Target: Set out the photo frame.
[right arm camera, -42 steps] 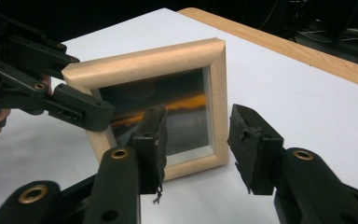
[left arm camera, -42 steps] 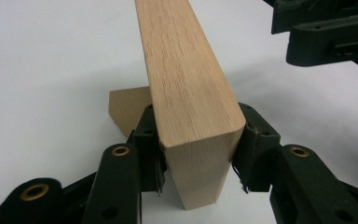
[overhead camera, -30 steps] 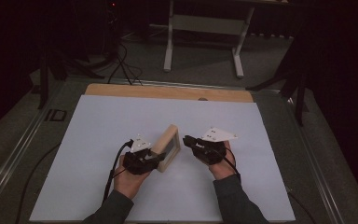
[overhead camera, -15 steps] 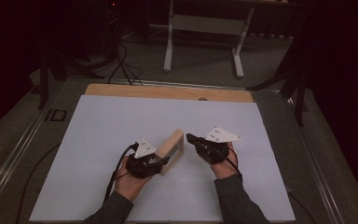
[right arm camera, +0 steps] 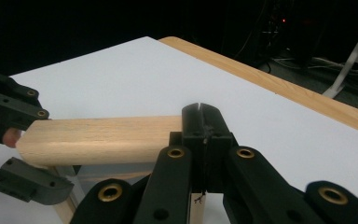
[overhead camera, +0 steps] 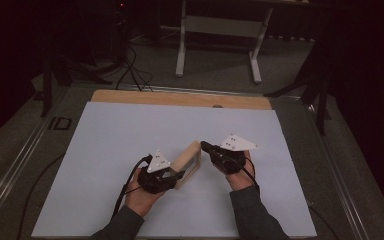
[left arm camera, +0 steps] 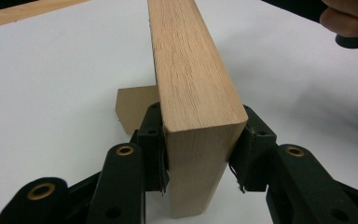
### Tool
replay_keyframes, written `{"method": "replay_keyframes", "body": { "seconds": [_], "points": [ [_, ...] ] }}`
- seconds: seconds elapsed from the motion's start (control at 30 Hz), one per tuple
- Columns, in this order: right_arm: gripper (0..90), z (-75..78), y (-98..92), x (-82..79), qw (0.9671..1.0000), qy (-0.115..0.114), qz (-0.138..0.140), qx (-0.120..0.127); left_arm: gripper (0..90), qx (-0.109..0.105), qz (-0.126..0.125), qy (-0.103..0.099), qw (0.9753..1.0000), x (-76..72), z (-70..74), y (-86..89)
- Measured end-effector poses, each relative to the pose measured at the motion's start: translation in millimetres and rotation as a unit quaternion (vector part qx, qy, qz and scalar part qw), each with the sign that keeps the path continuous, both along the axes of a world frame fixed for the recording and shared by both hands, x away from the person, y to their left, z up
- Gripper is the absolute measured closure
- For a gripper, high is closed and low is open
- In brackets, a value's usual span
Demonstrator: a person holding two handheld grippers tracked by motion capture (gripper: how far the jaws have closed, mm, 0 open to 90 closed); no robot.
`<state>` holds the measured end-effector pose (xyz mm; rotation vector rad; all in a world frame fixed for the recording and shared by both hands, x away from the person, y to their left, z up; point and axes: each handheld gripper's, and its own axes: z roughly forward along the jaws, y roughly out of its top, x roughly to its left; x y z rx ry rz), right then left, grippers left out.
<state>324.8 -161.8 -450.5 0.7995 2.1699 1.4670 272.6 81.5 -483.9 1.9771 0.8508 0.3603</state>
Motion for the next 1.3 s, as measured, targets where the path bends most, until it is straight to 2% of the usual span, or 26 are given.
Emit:
{"method": "replay_keyframes", "body": {
  "seconds": [0.3, 0.4, 0.57, 0.77, 1.0, 1.3],
  "points": [
    [90.0, 4.5, 1.1, 9.2, 1.0000, -0.001, -0.009, 0.001, 60.8, 0.006, -0.005, -0.008, 0.9999, -1.5, -0.5, -2.2],
    [90.0, 1.0, 7.6, 16.2, 0.9998, 0.008, -0.010, -0.012, 60.8, 0.010, -0.007, -0.010, 0.9999, -1.9, -0.4, -2.5],
    [90.0, 1.4, 13.8, 20.4, 0.9998, 0.012, -0.009, -0.014, 60.7, 0.011, -0.007, -0.010, 0.9999, -2.4, -0.4, -3.0],
    [90.0, 1.8, 25.4, 26.8, 0.9994, 0.015, -0.005, -0.030, 60.7, 0.009, -0.007, -0.009, 0.9999, -1.9, -0.3, -2.6],
    [90.0, -2.2, 29.8, 36.3, 0.9988, 0.025, -0.005, -0.043, 60.7, 0.010, -0.008, -0.008, 0.9999, -1.7, -0.2, -2.4],
    [90.0, -1.0, 28.9, 36.8, 0.9984, 0.034, -0.003, -0.046, 60.3, 0.015, -0.006, -0.006, 0.9998, -0.7, 0.7, -0.4]
  ]
}}
